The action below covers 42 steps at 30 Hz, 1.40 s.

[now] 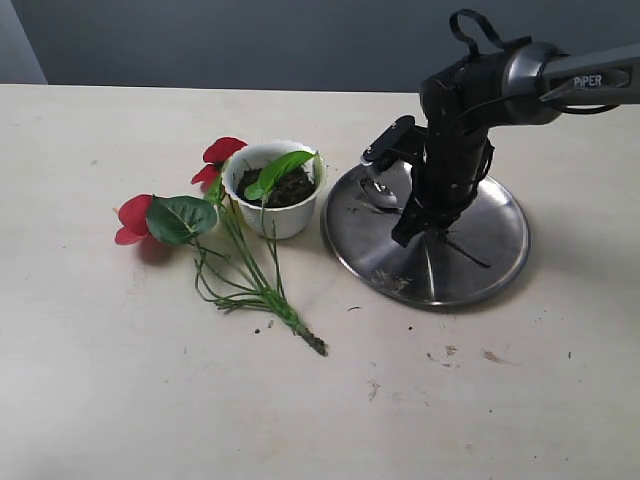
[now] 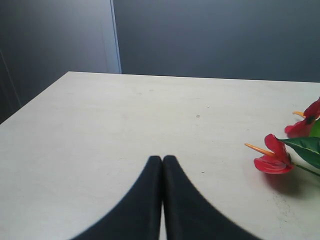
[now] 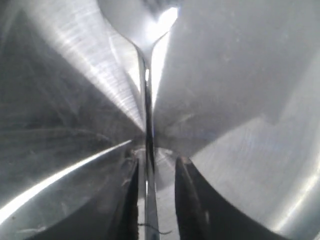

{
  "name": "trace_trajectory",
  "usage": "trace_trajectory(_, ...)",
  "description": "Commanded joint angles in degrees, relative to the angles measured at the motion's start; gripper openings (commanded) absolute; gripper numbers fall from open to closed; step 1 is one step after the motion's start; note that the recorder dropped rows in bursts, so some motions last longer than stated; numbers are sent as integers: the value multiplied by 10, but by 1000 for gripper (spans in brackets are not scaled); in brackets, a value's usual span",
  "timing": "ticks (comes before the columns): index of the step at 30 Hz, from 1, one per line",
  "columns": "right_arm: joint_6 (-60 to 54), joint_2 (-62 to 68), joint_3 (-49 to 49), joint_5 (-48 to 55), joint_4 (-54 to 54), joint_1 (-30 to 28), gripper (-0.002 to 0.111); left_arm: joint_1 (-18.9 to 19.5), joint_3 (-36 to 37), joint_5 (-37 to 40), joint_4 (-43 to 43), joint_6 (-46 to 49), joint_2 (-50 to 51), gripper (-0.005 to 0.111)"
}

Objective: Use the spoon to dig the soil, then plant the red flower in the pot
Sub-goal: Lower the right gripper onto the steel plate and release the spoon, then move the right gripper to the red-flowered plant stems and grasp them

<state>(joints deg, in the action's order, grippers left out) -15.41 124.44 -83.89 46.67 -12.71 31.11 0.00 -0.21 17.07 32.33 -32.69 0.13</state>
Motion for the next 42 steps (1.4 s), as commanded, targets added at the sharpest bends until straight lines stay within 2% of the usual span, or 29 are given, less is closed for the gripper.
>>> trace_trajectory(1,10,-37,1,15,25,-4,27,0,2,-4,1,-1,-1,0)
trace_trajectory(6,-25,-99,1,15,168,-2,28,0,2,-4,1,-1,-1,0)
trace_trajectory(10,-156,-126,1,76,361,10,40,0,2,-4,1,-1,-1,0)
trace_trajectory(12,-183,-126,1,80,397,22,46,0,2,-4,1,-1,-1,0)
trace_trajectory(17,-183,-115,2,-10,398,75,46,0,2,-4,1,-1,-1,0)
trace_trajectory(24,-174,-109,2,-26,402,150,46,0,2,-5,1,-1,-1,0)
trace_trajectory(28,-174,-109,2,-100,398,206,46,0,2,-5,1,-1,-1,0)
trace_trajectory(32,-148,-109,2,-183,394,215,47,0,2,-5,1,-1,-1,0)
trace_trajectory(37,-96,-106,2,-186,336,215,53,0,2,-5,1,-1,-1,0)
trace_trajectory(42,-94,-87,2,-188,336,215,53,0,2,-5,1,-1,-1,0)
